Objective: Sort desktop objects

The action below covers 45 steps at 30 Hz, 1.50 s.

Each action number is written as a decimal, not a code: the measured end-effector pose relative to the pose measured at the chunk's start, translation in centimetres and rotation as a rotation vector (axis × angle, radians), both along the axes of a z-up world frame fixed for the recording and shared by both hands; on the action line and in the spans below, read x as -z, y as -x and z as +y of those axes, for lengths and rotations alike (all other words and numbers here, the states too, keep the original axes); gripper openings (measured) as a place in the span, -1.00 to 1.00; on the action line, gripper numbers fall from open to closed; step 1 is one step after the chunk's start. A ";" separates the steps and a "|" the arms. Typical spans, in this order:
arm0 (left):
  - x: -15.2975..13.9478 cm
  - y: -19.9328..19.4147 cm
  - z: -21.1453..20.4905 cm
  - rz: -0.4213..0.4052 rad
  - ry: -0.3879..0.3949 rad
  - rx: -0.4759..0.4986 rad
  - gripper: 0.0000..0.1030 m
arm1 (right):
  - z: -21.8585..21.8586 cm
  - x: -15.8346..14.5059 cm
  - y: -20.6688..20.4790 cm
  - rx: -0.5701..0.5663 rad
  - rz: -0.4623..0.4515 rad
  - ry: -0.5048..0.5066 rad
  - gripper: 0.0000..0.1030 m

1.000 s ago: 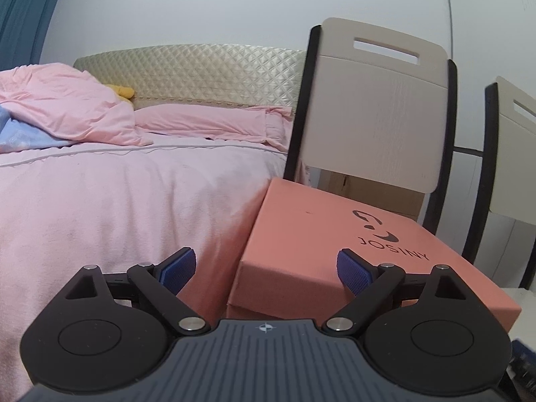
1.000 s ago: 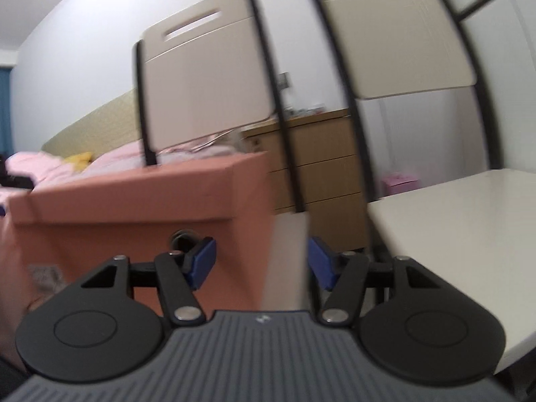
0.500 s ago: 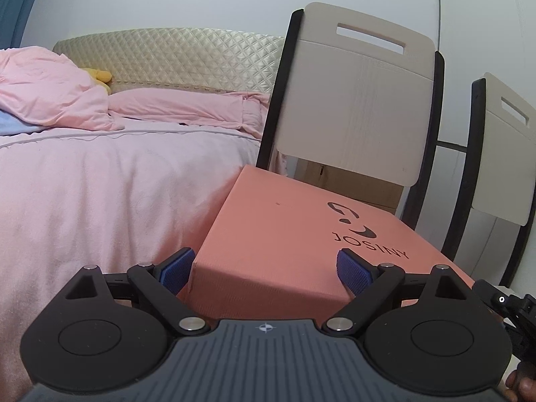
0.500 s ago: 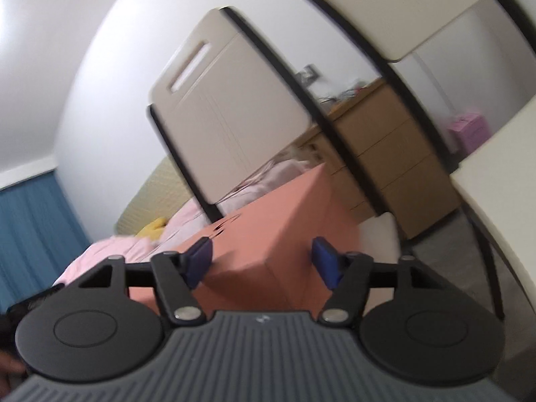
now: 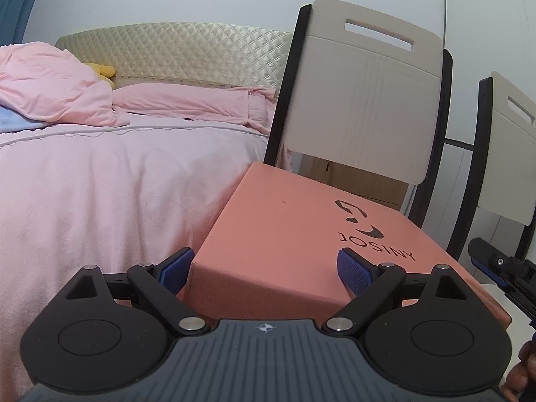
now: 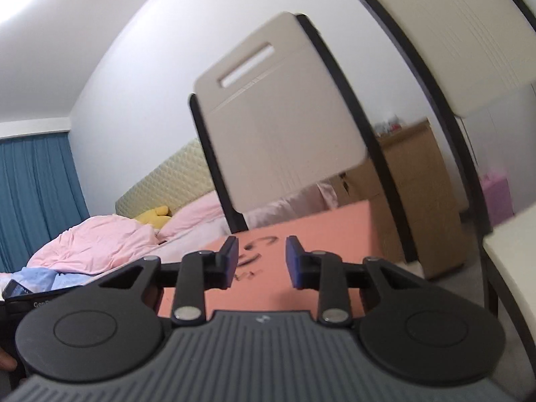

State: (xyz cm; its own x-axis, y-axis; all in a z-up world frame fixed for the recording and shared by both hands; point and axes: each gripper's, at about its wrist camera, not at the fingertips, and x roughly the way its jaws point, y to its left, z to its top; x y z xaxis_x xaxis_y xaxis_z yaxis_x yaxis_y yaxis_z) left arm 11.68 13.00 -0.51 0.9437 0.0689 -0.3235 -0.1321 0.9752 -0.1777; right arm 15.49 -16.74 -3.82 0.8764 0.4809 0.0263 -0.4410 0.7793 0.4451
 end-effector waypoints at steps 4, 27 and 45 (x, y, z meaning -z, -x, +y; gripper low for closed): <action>0.0 0.1 0.2 0.003 0.008 0.005 0.83 | 0.0 0.4 0.7 0.089 -0.012 0.043 -0.34; -1.5 0.1 -0.5 -0.117 -0.051 -0.009 0.84 | -4.0 1.1 -0.6 0.018 0.100 -0.198 0.24; -0.6 -2.1 0.6 0.007 -0.017 0.022 0.90 | -1.4 -1.5 -2.0 0.121 0.022 0.080 -0.03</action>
State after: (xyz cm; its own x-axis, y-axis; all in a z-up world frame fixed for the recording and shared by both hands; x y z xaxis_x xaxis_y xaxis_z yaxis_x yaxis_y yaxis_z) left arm 13.74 13.56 0.06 0.9427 0.0538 -0.3293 -0.1121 0.9806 -0.1607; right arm 17.53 -18.12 -2.34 0.9280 0.3715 -0.0276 -0.3326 0.8596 0.3880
